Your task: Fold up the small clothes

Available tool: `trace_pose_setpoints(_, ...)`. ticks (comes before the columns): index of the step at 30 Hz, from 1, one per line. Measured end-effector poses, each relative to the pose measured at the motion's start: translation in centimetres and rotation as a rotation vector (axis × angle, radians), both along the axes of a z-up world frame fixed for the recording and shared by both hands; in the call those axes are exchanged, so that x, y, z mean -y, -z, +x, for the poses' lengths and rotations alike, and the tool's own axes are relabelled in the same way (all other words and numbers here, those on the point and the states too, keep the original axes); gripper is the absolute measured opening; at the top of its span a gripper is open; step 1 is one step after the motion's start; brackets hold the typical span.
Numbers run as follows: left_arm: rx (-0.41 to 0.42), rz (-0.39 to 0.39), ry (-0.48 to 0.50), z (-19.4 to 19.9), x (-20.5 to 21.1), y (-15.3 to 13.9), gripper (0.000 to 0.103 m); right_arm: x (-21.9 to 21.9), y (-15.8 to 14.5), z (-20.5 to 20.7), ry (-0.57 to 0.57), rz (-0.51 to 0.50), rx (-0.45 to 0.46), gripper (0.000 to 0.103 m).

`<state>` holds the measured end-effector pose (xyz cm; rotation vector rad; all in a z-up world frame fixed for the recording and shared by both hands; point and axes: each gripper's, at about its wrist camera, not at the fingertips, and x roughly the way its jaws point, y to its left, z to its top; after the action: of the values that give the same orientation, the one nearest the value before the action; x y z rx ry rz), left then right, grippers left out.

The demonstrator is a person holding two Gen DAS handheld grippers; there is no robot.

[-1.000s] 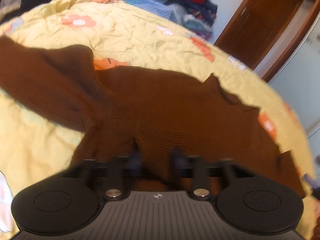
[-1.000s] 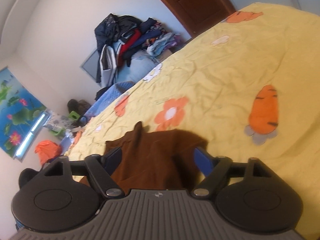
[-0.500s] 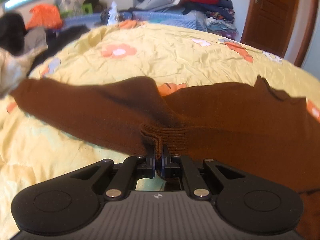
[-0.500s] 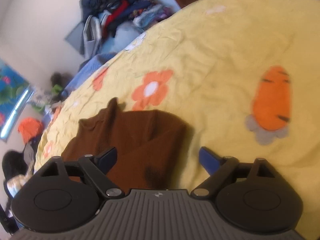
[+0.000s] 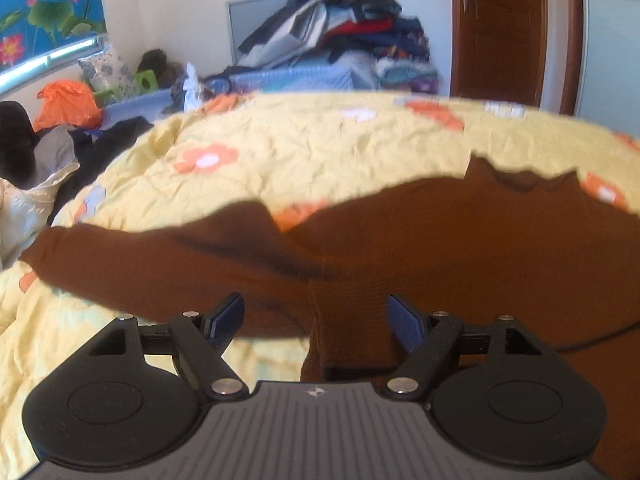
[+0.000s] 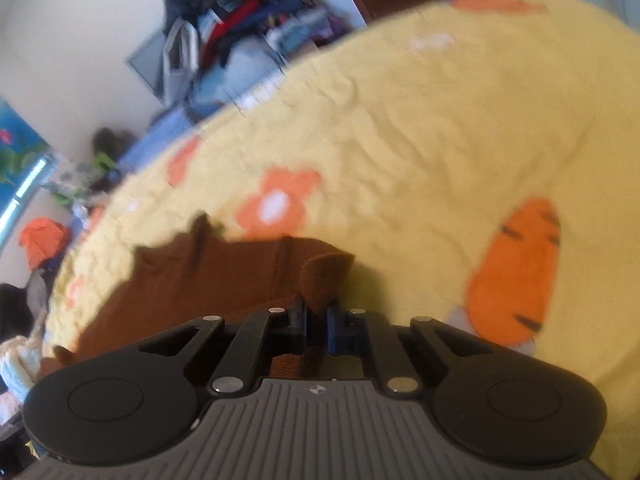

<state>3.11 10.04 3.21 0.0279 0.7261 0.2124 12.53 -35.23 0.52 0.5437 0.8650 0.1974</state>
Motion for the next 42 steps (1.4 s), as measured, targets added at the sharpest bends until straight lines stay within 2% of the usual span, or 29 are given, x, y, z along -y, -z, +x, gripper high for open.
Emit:
trace_pose_setpoints(2,-0.036,-0.038,-0.020,0.3,-0.8,1.0,0.078,-0.5,0.7,-0.5,-0.004,-0.020,0.021,0.016)
trace_pose_setpoints(4,-0.041,-0.071,-0.047,-0.2,-1.8,1.1,0.078,-0.5,0.4,-0.8,0.016,-0.009,0.017,0.034)
trace_pose_setpoints(5,-0.025,-0.077,-0.053,-0.8,-2.2,0.7,0.078,-0.5,-0.1,-1.2,0.035,-0.013,0.017,0.054)
trace_pose_setpoints(6,-0.005,-0.075,-0.059,-1.4,-2.6,0.3,0.078,-0.8,-0.9,-1.9,0.072,-0.055,0.043,0.064)
trace_pose_setpoints(8,0.050,-0.088,-0.065,-2.5,-3.1,-0.9,0.078,-2.2,-3.1,-4.0,0.088,-0.144,0.169,0.064)
trace_pose_setpoints(10,0.085,-0.129,-0.041,-2.6,-2.8,-1.7,0.077,-4.5,-4.3,-5.3,0.005,-0.172,0.236,0.064)
trace_pose_setpoints(12,0.091,-0.178,0.018,-1.7,-1.6,-1.8,0.077,-7.0,-4.6,-5.6,-0.095,-0.194,0.252,0.067)
trace_pose_setpoints(14,0.065,-0.207,0.074,-0.2,-0.1,-0.8,0.077,-9.3,-3.6,-5.0,-0.181,-0.209,0.211,0.067)
trace_pose_setpoints(15,0.026,-0.223,0.097,0.8,0.5,0.1,0.077,-10.0,-2.8,-4.6,-0.197,-0.220,0.178,0.067)
trace_pose_setpoints(16,-0.022,-0.229,0.110,1.8,0.9,1.3,0.076,-10.3,-1.8,-4.1,-0.207,-0.229,0.137,0.067)
trace_pose_setpoints(17,-0.022,-0.183,0.112,2.2,1.3,2.3,0.074,-10.3,-0.7,-3.8,-0.216,-0.249,0.109,0.066)
trace_pose_setpoints(18,0.006,-0.102,0.131,2.1,2.0,2.9,0.075,-10.2,-0.4,-4.5,-0.233,-0.281,0.179,0.065)
trace_pose_setpoints(19,0.016,-0.069,0.152,1.9,2.3,3.2,0.075,-10.1,0.0,-5.2,-0.257,-0.307,0.207,0.065)
trace_pose_setpoints(22,0.016,-0.114,0.168,1.3,1.3,2.9,0.074,-10.6,0.7,-7.3,-0.306,-0.418,0.280,0.066)
trace_pose_setpoints(23,0.037,-0.141,0.162,0.8,0.6,2.6,0.074,-11.4,0.9,-7.8,-0.326,-0.478,0.303,0.070)
trace_pose_setpoints(24,0.071,-0.163,0.145,0.1,-0.3,2.2,0.075,-11.8,1.0,-8.0,-0.330,-0.502,0.318,0.077)
trace_pose_setpoints(26,0.153,-0.182,0.064,-1.3,-2.7,0.9,0.075,-12.0,1.3,-7.9,-0.330,-0.464,0.336,0.089)
trace_pose_setpoints(28,0.223,-0.227,-0.057,-2.1,-6.3,0.1,0.077,-12.5,1.2,-7.8,-0.347,-0.495,0.338,0.091)
trace_pose_setpoints(30,0.280,-0.293,-0.222,-2.8,-11.5,-0.2,0.077,-12.6,1.1,-7.7,-0.346,-0.491,0.339,0.092)
trace_pose_setpoints(33,0.344,-0.399,-0.535,-3.5,-20.1,0.2,0.076,-12.6,1.2,-7.8,-0.348,-0.473,0.340,0.094)
trace_pose_setpoints(35,0.393,-0.502,-0.677,-4.2,-25.5,0.7,0.076,-12.7,1.3,-7.8,-0.349,-0.477,0.340,0.094)
trace_pose_setpoints(36,0.404,-0.552,-0.709,-4.2,-27.8,1.1,0.076,-12.8,1.3,-7.8,-0.349,-0.478,0.340,0.094)
trace_pose_setpoints(38,0.370,-0.634,-0.732,-3.4,-31.4,2.0,0.075,-12.8,1.3,-7.9,-0.348,-0.477,0.341,0.094)
trace_pose_setpoints(40,0.345,-0.676,-0.762,-2.7,-33.7,3.0,0.074,-12.9,1.3,-7.8,-0.347,-0.479,0.340,0.095)
trace_pose_setpoints(41,0.337,-0.708,-0.756,-2.4,-34.5,3.6,0.070,-12.9,1.4,-7.9,-0.346,-0.480,0.340,0.095)
trace_pose_setpoints(42,0.327,-0.731,-0.758,-2.1,-35.0,4.1,0.053,-13.0,1.4,-7.8,-0.345,-0.480,0.339,0.095)
